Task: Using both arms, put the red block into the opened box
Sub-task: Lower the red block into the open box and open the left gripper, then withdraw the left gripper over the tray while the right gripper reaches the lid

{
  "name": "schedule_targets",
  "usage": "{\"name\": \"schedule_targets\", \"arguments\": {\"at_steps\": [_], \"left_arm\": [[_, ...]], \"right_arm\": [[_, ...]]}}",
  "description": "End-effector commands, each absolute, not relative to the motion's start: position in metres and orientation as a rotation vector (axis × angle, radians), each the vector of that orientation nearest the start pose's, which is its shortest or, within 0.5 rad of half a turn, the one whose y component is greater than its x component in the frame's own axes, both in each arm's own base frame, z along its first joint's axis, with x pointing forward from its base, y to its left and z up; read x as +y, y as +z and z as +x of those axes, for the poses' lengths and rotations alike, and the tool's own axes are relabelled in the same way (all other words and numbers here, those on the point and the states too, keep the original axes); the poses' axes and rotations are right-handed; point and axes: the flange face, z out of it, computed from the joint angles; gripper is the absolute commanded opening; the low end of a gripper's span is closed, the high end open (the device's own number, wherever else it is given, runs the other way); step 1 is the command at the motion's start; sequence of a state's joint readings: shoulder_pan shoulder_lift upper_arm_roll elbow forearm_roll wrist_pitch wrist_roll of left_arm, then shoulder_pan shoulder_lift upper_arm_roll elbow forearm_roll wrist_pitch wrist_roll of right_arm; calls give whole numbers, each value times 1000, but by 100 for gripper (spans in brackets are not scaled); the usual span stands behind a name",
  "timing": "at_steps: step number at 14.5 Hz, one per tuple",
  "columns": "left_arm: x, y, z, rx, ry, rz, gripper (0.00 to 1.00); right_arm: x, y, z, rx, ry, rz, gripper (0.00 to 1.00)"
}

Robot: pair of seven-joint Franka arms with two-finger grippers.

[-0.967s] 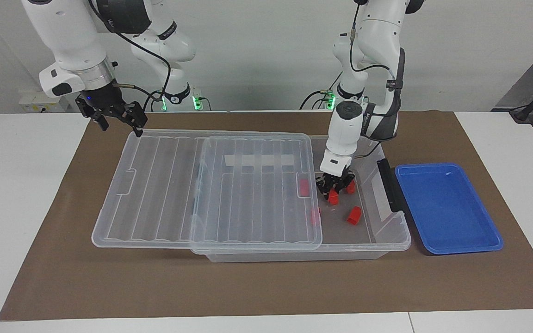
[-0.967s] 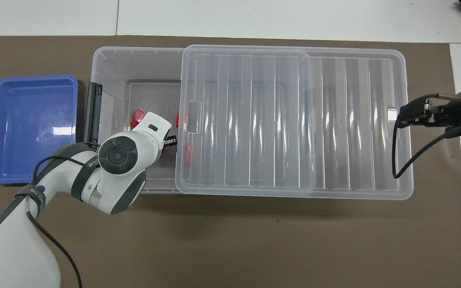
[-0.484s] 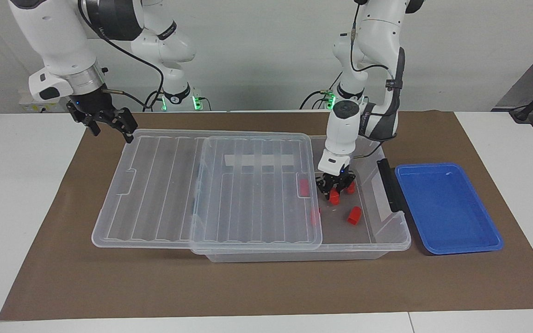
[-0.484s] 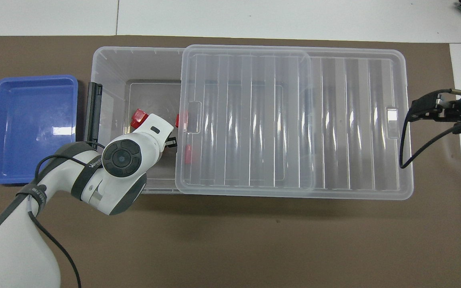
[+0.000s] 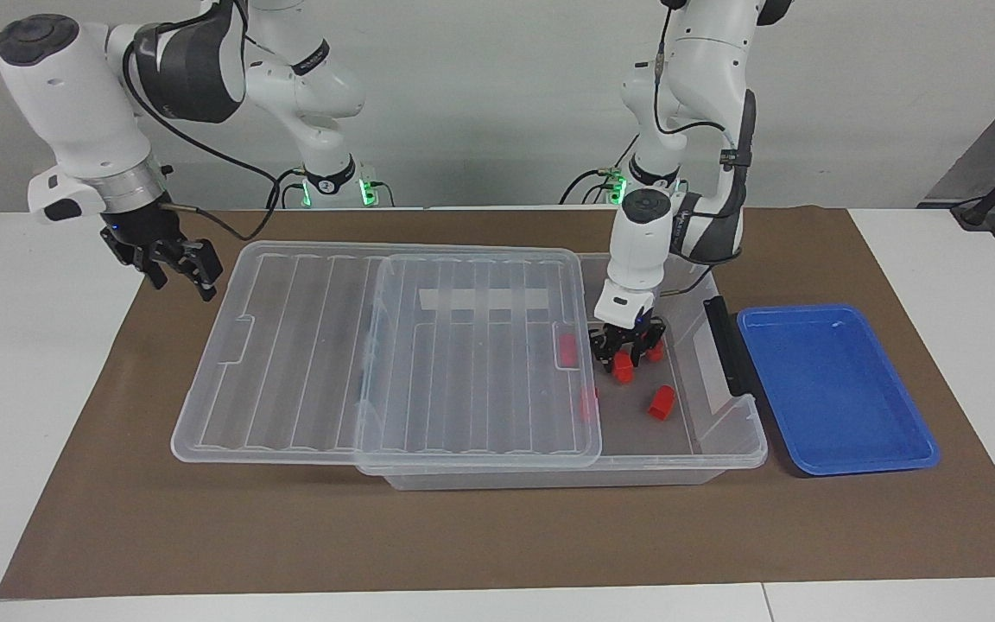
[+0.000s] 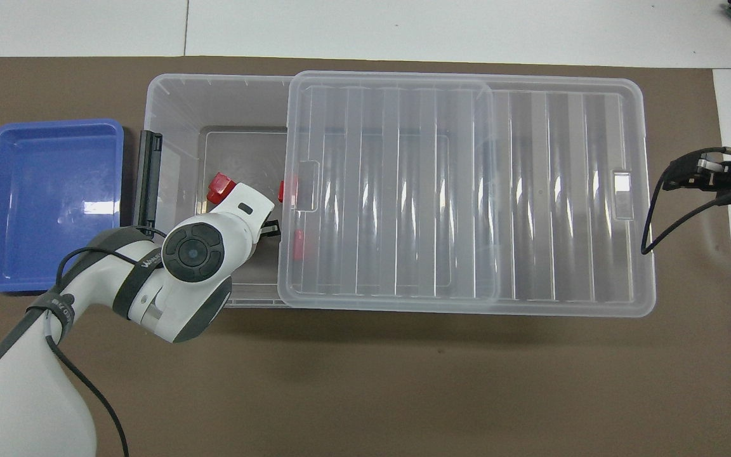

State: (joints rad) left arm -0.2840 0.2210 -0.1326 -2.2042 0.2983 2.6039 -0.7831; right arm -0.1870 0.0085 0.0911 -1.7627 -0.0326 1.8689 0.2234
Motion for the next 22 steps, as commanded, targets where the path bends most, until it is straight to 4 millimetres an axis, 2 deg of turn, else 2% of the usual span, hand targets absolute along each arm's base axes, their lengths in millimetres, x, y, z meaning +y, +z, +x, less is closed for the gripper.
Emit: {"name": "schedule_targets", "arguments": {"at_steps": [1, 2, 3, 6, 8, 13, 15, 16, 18, 19, 20, 21, 22], "left_arm": [[-231, 297, 513, -206, -386, -3084, 56], [-231, 298, 515, -217, -384, -3082, 56], [-231, 301, 516, -236, -383, -3077, 56], [-231, 322, 526, -257, -362, -3042, 56], [-232, 344, 536, -278, -350, -3016, 56], [-234, 415, 561, -400, -293, -2991, 57], [-221, 451, 572, -397, -242, -2960, 57], [-206, 476, 580, -352, -199, -2954, 57], [-163, 533, 596, -235, -81, -3020, 58], [-136, 552, 599, -178, -42, -3023, 64], [-107, 558, 600, -117, -1, -3020, 81], [-77, 572, 596, -27, -3, -3025, 100], [-47, 582, 594, 57, -8, -3025, 100]], "right_arm": [[-69, 545, 573, 452, -184, -3137, 28], [-74, 539, 576, 451, -192, -3142, 4], [-77, 534, 578, 457, -204, -3142, 0], [-84, 521, 583, 468, -228, -3136, 0], [-86, 508, 589, 469, -218, -3134, 0], [-89, 489, 596, 469, -194, -3136, 0], [-88, 485, 597, 466, -182, -3136, 0], [-86, 484, 598, 459, -182, -3136, 0], [-82, 481, 599, 447, -175, -3138, 0], [-82, 478, 599, 442, -165, -3139, 0], [-80, 476, 600, 418, -160, -3143, 0], [-78, 477, 600, 396, -160, -3146, 0], [-76, 477, 601, 380, -160, -3146, 0]]}}
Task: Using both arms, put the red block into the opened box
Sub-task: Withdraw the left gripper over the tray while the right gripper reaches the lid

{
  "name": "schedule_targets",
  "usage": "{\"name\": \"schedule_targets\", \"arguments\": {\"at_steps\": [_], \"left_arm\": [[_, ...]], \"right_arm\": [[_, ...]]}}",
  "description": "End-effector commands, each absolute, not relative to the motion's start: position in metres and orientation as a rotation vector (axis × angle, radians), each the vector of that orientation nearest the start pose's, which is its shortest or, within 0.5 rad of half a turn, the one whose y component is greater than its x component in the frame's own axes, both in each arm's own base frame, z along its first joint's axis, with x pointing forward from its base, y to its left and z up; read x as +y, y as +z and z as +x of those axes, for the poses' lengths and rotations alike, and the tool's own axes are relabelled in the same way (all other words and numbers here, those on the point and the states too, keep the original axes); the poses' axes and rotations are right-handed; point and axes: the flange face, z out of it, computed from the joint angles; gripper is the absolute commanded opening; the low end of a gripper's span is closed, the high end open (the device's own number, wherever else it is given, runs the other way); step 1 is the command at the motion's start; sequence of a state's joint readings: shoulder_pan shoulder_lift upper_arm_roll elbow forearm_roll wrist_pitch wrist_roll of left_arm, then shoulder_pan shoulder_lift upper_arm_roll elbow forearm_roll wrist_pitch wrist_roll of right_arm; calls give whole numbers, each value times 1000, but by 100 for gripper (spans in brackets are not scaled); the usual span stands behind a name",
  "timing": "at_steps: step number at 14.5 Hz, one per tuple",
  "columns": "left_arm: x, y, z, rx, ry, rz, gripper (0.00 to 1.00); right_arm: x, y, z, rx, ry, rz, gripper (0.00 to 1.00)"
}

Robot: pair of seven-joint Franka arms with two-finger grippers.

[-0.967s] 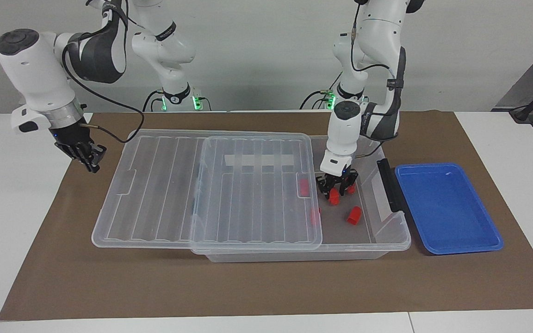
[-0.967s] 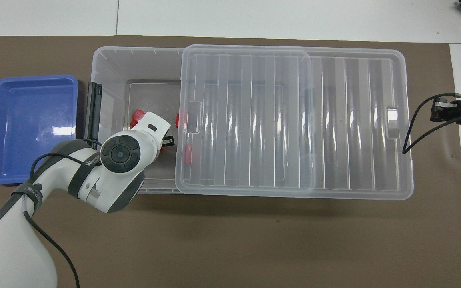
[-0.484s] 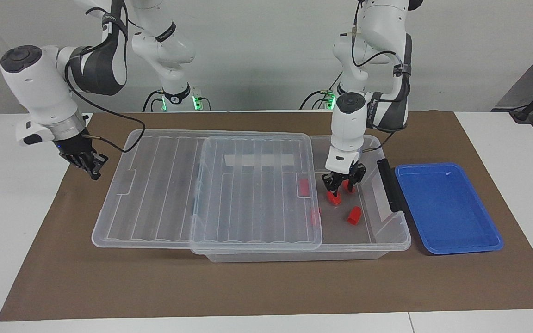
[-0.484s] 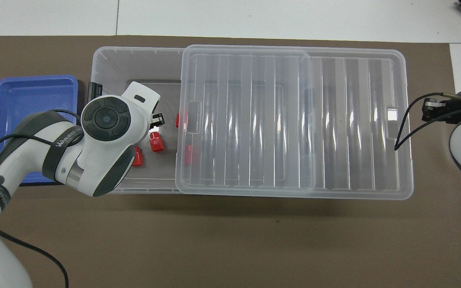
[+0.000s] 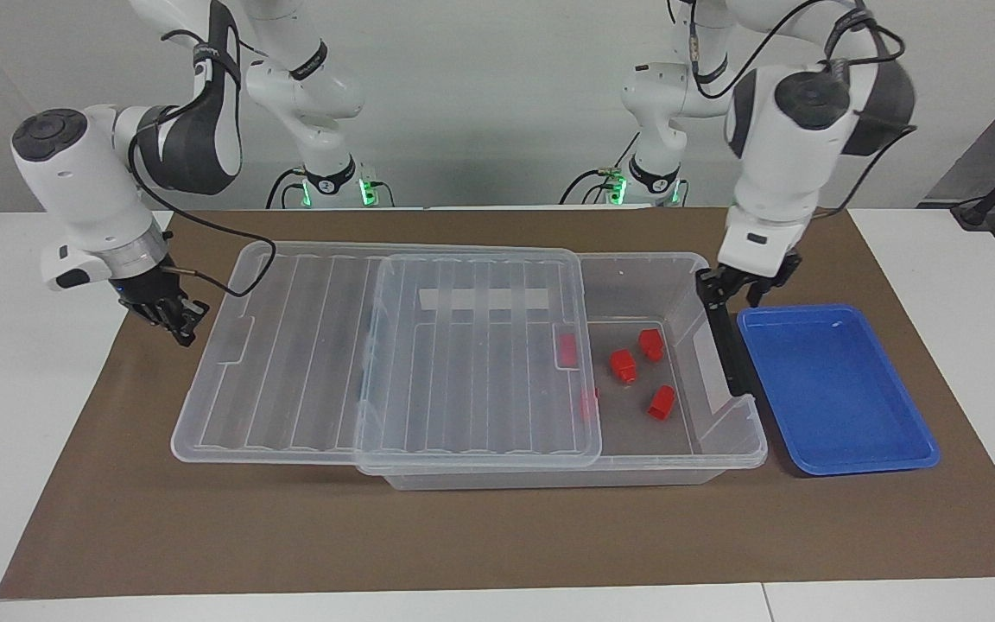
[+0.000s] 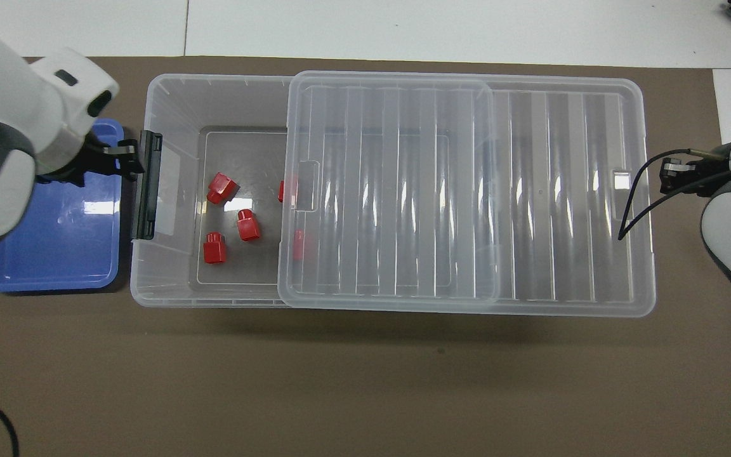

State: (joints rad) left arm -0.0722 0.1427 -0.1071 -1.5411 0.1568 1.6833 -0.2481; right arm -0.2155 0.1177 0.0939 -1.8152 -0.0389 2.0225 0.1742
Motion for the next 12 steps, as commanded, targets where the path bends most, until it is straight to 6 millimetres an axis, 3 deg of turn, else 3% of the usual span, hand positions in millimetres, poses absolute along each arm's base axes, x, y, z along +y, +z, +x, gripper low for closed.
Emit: {"name": "schedule_targets", "arguments": {"at_steps": [1, 2, 4, 5, 9, 12], "left_arm": [[-25, 590, 591, 107, -12, -3024, 100], [-12, 597, 588, 129, -28, -3020, 100], [-5, 606, 580, 125, -55, -3016, 100], [-10, 598, 575, 138, -42, -3014, 100], [-40, 600, 570, 219, -51, -3009, 100], [-43, 622, 562, 220, -50, -3005, 100]], "right_arm": [[-70, 476, 601, 361, -158, -3148, 0], [-62, 476, 602, 341, -158, -3150, 0], [-49, 476, 603, 308, -153, -3151, 0], [-43, 475, 603, 290, -144, -3152, 0], [-5, 475, 604, 174, -139, -3154, 0], [31, 475, 603, 86, -142, -3153, 0]]}}
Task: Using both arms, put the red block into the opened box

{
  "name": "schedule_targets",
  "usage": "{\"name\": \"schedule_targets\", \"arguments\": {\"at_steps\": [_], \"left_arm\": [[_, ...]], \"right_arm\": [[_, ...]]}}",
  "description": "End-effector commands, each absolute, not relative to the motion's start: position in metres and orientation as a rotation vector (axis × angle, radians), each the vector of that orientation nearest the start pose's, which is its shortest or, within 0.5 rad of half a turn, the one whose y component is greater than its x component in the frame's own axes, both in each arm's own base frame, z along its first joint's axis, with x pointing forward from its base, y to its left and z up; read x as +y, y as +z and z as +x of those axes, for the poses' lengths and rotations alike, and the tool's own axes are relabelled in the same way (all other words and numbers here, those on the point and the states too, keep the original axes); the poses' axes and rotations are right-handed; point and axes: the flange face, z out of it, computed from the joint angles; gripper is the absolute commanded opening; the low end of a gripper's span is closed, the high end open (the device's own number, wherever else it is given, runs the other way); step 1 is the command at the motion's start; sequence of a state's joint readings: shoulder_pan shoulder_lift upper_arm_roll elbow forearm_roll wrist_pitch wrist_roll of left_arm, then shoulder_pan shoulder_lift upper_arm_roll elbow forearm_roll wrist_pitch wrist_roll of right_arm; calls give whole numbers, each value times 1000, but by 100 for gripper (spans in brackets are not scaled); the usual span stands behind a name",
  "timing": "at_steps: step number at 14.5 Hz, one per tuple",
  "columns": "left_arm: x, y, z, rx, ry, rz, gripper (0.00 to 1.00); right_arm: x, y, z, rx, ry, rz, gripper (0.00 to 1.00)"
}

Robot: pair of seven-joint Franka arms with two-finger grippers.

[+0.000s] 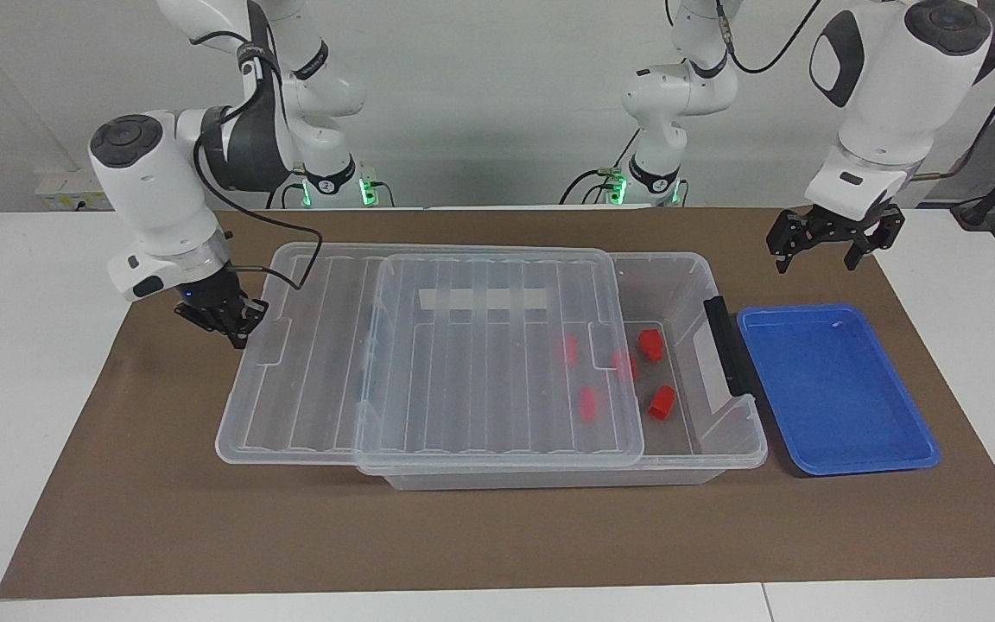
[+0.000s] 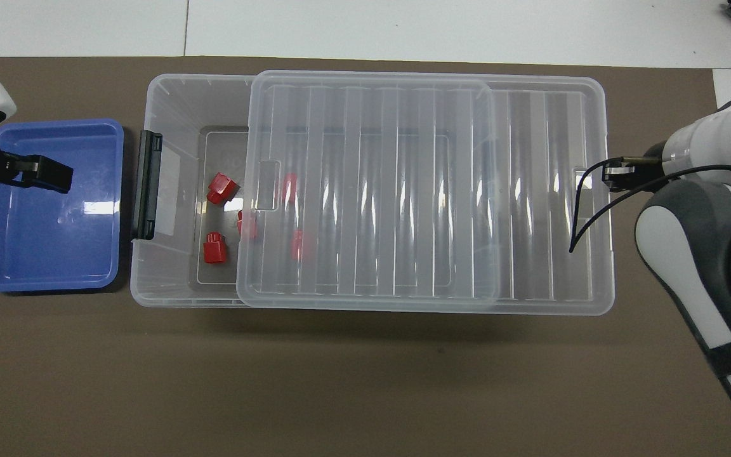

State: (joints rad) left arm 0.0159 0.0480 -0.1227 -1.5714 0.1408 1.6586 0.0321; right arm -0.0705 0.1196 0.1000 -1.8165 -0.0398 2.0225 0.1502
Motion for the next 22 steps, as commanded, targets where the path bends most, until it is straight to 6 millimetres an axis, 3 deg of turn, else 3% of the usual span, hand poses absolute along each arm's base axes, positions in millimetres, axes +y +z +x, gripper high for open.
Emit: {"name": "schedule_targets", "arguments": {"at_steps": [1, 3, 5, 8, 12, 16, 22], "left_arm": [[-40, 634, 564, 205, -40, -3008, 100], [-42, 646, 574, 211, -27, -3017, 100], [-41, 633, 582, 209, 16, -3038, 100], [-38, 644, 576, 204, -24, -3051, 100], [-38, 633, 570, 198, -4, -3048, 100], [-33, 631, 570, 182, 9, -3049, 100], [-29, 632, 570, 170, 9, -3048, 100]], "right_arm": [[40, 475, 603, 61, -142, -3153, 0], [59, 476, 602, 13, -147, -3151, 0], [73, 476, 600, -17, -146, -3145, 0], [95, 477, 597, -73, -152, -3139, 0], [126, 478, 592, -157, -159, -3132, 0], [141, 479, 588, -176, -151, -3105, 0], [145, 480, 588, -185, -154, -3100, 0]]}}
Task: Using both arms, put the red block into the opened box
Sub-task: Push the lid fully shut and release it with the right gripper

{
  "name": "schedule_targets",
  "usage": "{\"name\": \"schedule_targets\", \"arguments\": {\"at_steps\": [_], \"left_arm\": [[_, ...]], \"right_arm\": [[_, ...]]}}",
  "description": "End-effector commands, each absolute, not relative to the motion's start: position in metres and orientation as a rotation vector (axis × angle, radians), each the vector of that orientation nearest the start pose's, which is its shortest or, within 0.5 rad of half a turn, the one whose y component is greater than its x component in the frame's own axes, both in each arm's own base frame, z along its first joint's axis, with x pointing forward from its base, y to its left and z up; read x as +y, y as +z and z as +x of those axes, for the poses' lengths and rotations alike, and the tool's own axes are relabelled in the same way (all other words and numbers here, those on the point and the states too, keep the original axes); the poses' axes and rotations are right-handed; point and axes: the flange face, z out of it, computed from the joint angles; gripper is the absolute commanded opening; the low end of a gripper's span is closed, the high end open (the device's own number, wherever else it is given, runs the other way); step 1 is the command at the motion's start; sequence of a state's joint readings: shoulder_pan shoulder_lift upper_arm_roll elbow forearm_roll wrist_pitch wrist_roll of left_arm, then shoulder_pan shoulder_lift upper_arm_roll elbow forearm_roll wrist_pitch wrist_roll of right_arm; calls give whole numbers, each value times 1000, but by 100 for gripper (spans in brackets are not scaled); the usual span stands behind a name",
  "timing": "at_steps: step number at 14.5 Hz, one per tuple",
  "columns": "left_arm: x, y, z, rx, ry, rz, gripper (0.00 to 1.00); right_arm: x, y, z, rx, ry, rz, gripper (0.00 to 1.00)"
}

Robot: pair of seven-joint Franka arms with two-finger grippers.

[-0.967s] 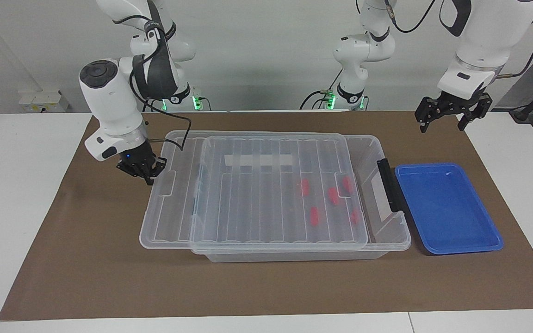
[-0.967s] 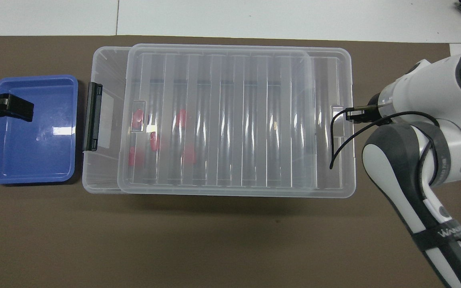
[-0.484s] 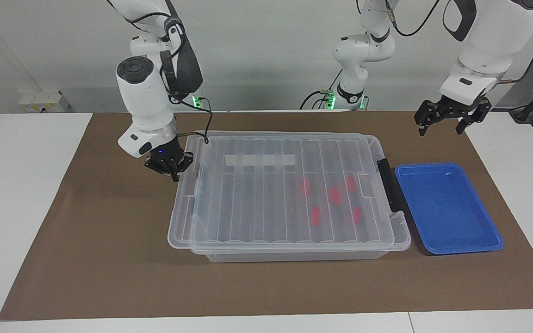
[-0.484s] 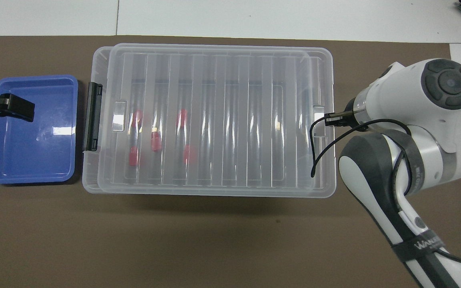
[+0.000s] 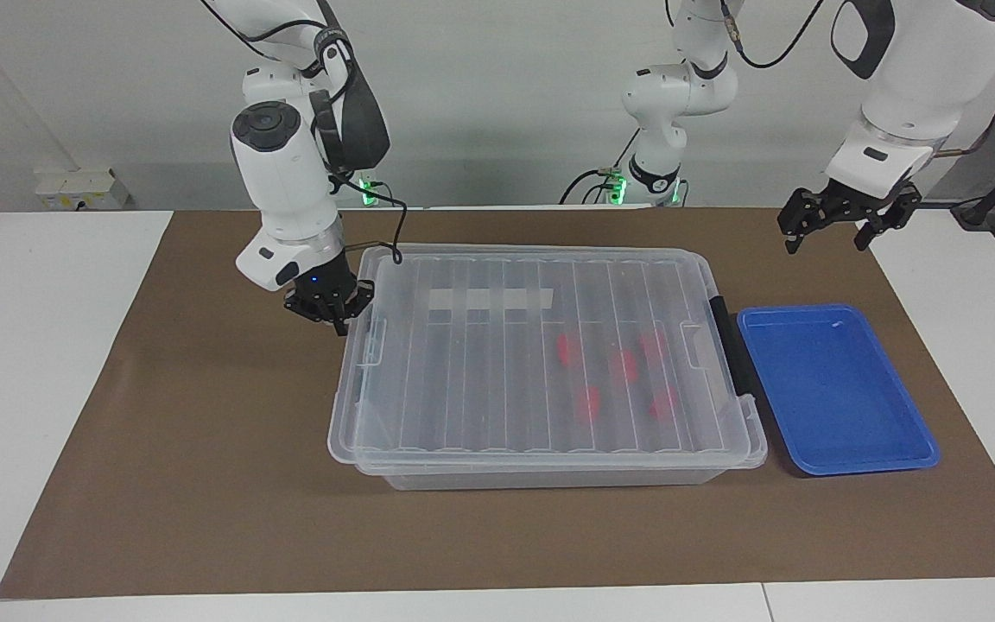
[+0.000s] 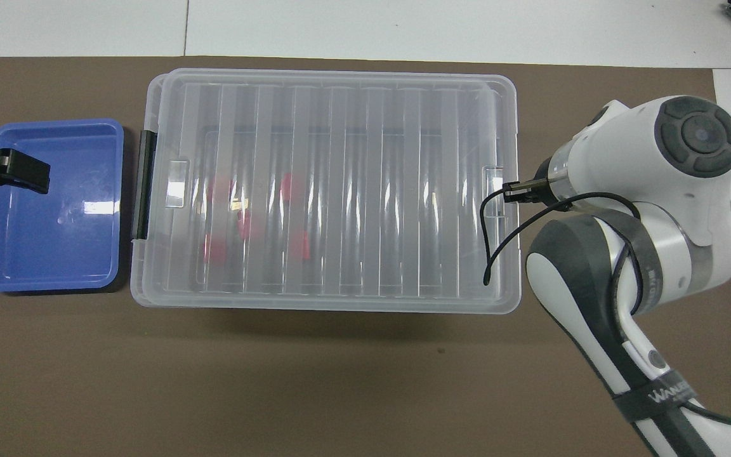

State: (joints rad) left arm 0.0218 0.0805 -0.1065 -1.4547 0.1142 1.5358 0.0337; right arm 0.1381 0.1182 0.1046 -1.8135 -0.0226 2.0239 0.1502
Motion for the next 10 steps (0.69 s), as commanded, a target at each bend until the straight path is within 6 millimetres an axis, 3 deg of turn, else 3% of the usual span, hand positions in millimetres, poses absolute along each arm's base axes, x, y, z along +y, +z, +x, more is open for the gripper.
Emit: {"name": "schedule_targets", "arguments": {"at_steps": [1, 10], "left_arm": [[-29, 632, 570, 172, 9, -3048, 100], [-30, 632, 570, 170, 9, -3050, 100]], "right_arm": [[145, 479, 587, -197, -152, -3100, 0], [150, 479, 586, -241, -144, -3079, 0]]}}
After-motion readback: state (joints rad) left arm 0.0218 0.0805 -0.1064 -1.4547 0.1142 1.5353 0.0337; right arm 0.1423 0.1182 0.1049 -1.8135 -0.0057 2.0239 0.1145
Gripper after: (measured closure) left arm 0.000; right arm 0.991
